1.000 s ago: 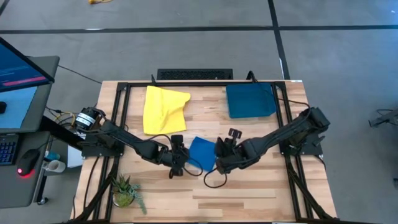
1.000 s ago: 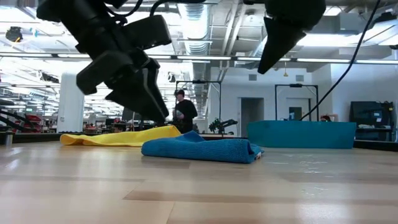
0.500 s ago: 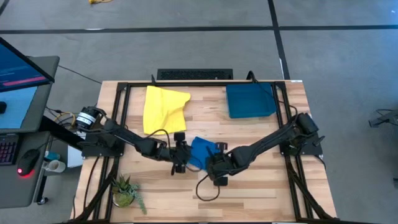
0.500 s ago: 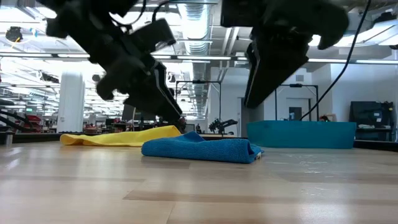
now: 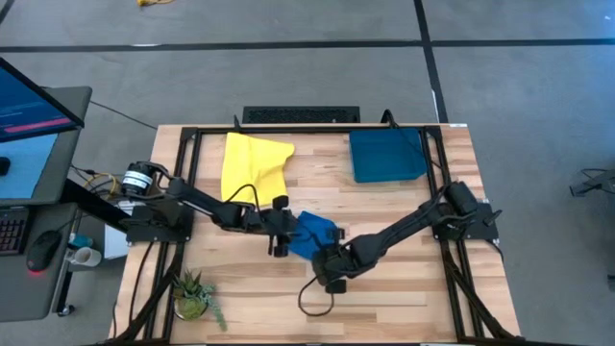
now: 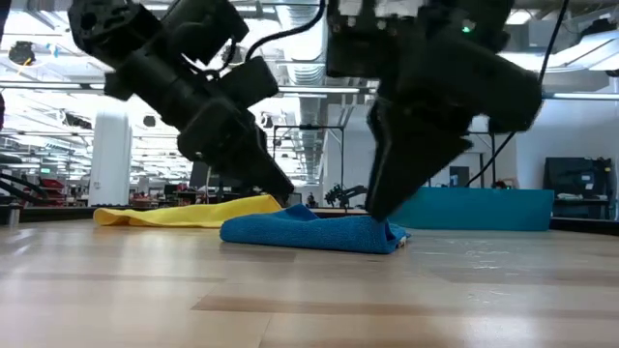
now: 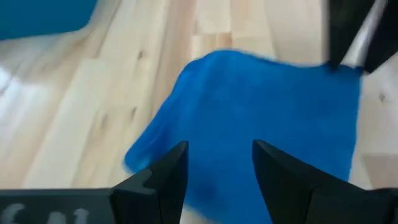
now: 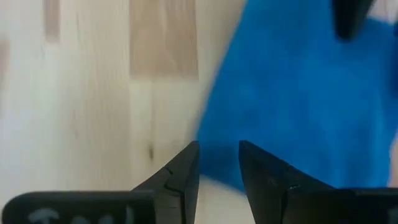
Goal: Roll microfiber towels into tight, uniform cylinder then place into a basket
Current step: Roll the blue microfiber cloth
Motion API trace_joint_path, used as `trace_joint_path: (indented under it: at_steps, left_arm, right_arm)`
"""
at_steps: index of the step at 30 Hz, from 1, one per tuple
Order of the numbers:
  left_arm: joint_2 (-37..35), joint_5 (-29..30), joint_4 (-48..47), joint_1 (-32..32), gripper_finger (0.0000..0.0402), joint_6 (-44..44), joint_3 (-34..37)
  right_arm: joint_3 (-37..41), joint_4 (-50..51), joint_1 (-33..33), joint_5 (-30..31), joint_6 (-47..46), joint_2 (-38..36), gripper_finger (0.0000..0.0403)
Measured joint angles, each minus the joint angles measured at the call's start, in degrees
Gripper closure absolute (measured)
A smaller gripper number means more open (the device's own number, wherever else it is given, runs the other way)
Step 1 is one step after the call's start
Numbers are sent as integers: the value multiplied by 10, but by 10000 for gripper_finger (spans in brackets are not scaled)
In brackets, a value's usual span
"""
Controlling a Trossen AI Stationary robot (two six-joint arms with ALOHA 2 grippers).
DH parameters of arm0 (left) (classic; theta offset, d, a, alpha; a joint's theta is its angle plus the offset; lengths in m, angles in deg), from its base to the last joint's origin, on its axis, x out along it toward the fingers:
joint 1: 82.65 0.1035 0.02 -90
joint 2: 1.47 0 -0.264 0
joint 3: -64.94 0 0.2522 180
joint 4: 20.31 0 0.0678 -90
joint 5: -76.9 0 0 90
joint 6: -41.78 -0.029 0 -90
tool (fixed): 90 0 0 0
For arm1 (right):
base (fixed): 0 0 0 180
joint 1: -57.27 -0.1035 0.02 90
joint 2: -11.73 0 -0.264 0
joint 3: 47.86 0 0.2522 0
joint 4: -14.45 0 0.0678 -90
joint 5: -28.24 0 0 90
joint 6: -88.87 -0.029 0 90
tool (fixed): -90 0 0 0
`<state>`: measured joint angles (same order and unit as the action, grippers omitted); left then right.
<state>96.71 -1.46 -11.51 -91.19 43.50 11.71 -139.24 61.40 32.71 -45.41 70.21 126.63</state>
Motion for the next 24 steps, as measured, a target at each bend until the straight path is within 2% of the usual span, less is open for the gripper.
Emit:
trace_joint_path:
  at_steps: [5, 11, 15, 20, 24]
  left_arm:
    - [46, -13, 20, 10, 233, 0, -2]
    - [85, -12, 26, 16, 233, 29, -12]
    - [85, -11, 19, 16, 233, 91, -12]
    - [80, -7, 15, 16, 233, 221, -11]
    - [81, -1, 15, 16, 233, 255, -11]
  right_arm:
    - [-1, -4, 8, -11, -9, 8, 274]
    - [-2, 18, 9, -23, -29, 8, 299]
    - [0, 45, 11, -32, -57, 8, 315]
    - [1, 96, 18, -29, -93, 7, 331]
    - [1, 119, 16, 0, -95, 3, 338]
